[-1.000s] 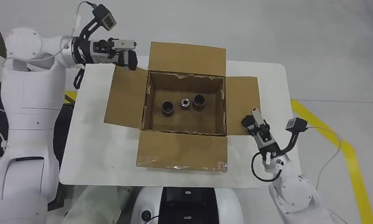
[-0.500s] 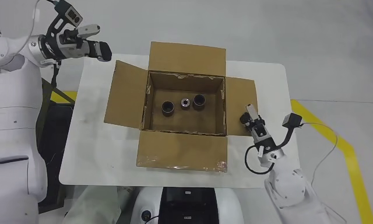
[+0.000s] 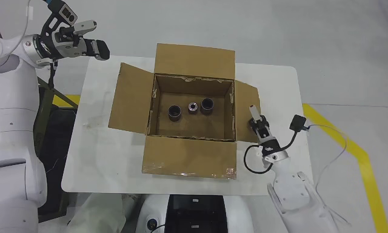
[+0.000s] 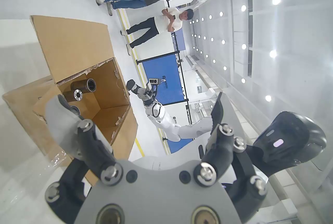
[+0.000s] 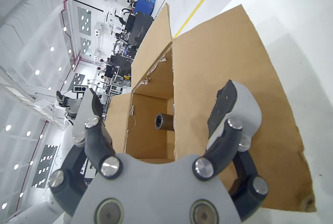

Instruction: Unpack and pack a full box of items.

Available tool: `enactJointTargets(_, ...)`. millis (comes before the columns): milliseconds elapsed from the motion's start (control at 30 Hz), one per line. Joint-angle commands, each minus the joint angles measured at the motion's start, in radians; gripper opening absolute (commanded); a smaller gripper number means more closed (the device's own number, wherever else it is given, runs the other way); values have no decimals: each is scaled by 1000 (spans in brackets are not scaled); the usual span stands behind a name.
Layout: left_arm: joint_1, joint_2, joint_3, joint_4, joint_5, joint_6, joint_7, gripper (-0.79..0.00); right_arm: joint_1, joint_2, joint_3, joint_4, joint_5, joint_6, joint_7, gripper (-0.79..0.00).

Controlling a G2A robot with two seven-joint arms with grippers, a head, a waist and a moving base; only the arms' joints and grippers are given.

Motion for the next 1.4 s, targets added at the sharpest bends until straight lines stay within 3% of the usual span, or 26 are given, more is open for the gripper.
enactJointTargets(0,0,0,0,0,0,0,0,0,13,-3,-8,17,9,11,8,0)
enactJointTargets(567,0,0,0,0,0,0,0,0,79,-20,-56,82,58,52,82,0)
enactJointTargets(967,0,0,0,0,0,0,0,0,36,-15,-13,-85,-75,142,76,0)
enactJointTargets(1133,0,0,0,0,0,0,0,0,67,-14,-29,-151,-129,178,150,0)
enactJointTargets(1367,0,0,0,0,0,0,0,0,185,-14,-91,-194,-174,270,400,0)
